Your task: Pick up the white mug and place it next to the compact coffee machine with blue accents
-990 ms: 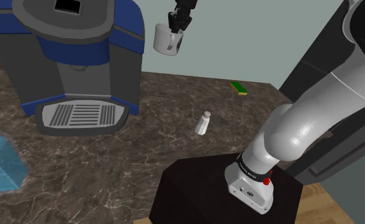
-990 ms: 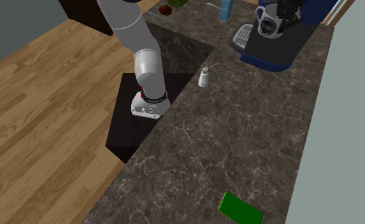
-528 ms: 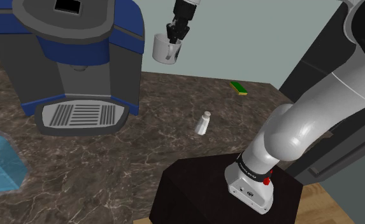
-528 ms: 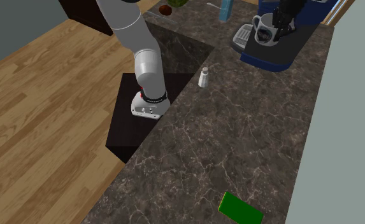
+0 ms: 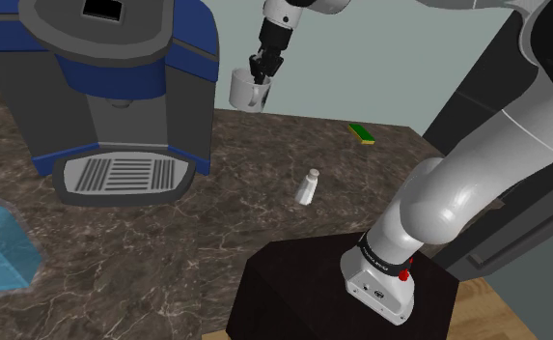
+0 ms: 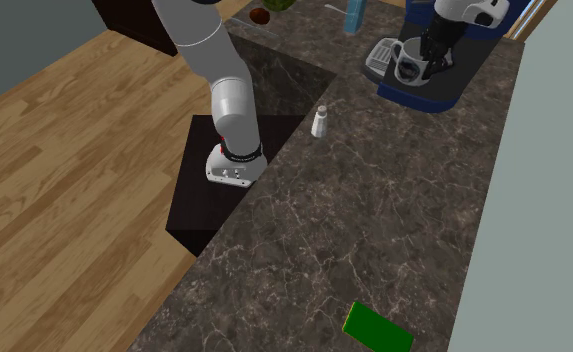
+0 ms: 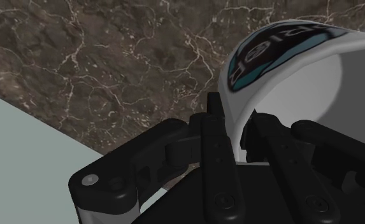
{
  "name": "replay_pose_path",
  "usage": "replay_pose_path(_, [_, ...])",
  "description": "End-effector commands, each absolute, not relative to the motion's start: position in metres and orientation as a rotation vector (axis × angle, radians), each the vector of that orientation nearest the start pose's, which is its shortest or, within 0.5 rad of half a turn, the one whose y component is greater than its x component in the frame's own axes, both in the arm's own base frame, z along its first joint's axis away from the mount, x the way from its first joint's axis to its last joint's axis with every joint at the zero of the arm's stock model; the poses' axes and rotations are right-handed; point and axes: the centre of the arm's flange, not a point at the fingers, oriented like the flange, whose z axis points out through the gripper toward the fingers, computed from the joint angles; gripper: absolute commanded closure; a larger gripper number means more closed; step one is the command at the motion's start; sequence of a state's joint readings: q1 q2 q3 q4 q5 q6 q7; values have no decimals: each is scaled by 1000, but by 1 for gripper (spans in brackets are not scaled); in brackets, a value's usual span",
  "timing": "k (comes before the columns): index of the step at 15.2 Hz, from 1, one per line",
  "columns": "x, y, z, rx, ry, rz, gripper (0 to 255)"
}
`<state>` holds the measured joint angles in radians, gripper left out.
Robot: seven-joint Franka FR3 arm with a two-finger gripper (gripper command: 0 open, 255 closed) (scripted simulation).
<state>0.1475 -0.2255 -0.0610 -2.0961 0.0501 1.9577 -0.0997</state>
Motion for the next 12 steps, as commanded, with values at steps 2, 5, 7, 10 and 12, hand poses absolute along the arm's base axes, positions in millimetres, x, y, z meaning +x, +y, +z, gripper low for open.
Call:
replay_pose_path(2, [496,45,511,-3067,-262,-135,255])
replay_pose_path(5, [496,45,495,-3067,-262,-135,255])
replay_pose_path(7, [496,45,484,-3067,-262,-135,255])
replay_pose_path(10, [496,45,468,-3067,-262,-135,255])
replay_pose_path(12, [496,45,458,-3067,-262,-135,255])
